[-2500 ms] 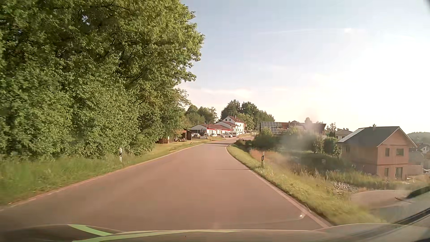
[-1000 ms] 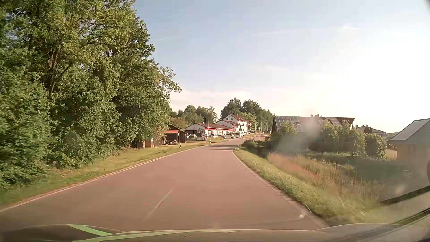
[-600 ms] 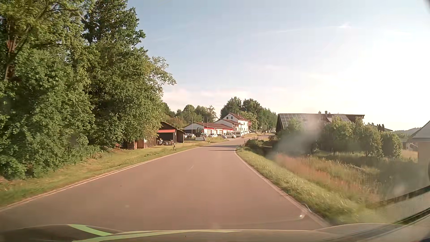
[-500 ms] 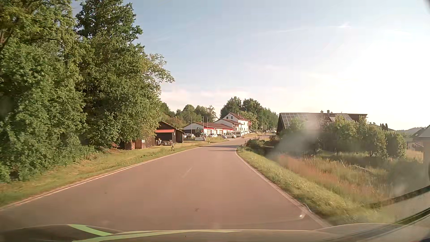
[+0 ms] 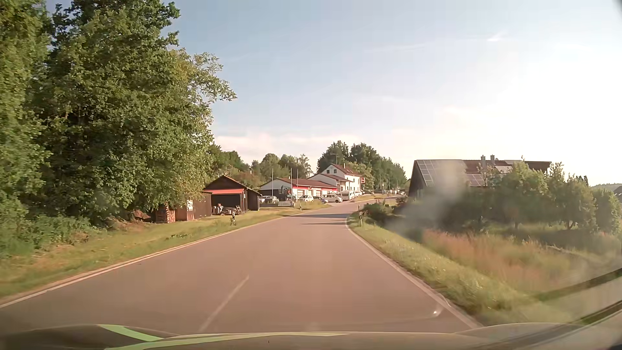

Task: Follow the waypoints while adhering to traffic rules and regulations

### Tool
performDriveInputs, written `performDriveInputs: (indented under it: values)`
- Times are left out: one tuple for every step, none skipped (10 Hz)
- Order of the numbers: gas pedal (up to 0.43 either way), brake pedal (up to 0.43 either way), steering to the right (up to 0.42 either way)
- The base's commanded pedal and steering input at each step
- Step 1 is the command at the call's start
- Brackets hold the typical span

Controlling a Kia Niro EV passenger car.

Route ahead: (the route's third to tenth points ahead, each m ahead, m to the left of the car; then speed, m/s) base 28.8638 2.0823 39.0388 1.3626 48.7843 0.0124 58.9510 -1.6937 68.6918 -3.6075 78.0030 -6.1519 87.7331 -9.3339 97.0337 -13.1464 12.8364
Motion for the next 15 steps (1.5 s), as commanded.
performDriveInputs:
  values:
    - [0.059,0.000,0.006]
    - [0.059,0.000,0.008]
    - [0.059,0.000,0.008]
    - [0.059,0.000,0.008]
    - [0.059,0.000,0.008]
    - [0.059,0.000,0.009]
    - [0.059,0.000,0.009]
    - [0.059,0.000,0.009]
    - [0.067,0.000,0.009]
    - [0.067,0.000,0.009]
    - [0.067,0.000,0.009]
    - [0.067,0.000,0.009]
    - [0.079,0.000,0.009]
    - [0.079,0.000,0.010]
    - [0.079,0.000,0.011]
